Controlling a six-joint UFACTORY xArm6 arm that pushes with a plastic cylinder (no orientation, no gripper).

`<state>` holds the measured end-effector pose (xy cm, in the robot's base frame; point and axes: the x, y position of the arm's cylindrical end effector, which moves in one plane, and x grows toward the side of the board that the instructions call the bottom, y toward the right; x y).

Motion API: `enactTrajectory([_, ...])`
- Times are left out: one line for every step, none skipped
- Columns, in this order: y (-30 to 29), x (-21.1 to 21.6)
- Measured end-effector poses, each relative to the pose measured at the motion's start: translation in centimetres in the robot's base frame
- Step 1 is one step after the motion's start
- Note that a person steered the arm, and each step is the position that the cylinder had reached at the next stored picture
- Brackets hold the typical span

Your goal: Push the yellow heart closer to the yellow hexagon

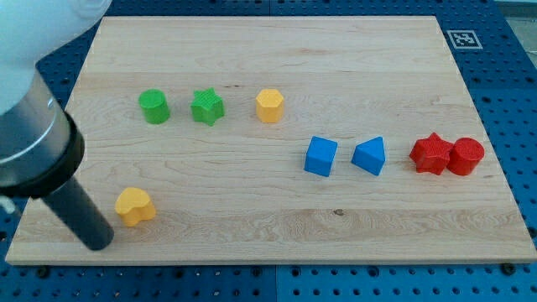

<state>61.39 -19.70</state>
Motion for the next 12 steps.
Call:
enactTrajectory([0.3, 0.4])
enactTrajectory([0.3, 0.4])
enactTrajectory([0.0, -1.5])
enactTrajectory([0.9, -3.5])
enactTrajectory([4.3, -4.7])
enactTrajectory([8.3, -5.2])
enactTrajectory([11.0, -7.2])
enactTrajectory([12.9, -8.8])
enactTrajectory([14.2, -9.4])
enactTrajectory([12.8, -9.4])
enactTrajectory([11.4, -10.1])
enactTrajectory([12.7, -10.9])
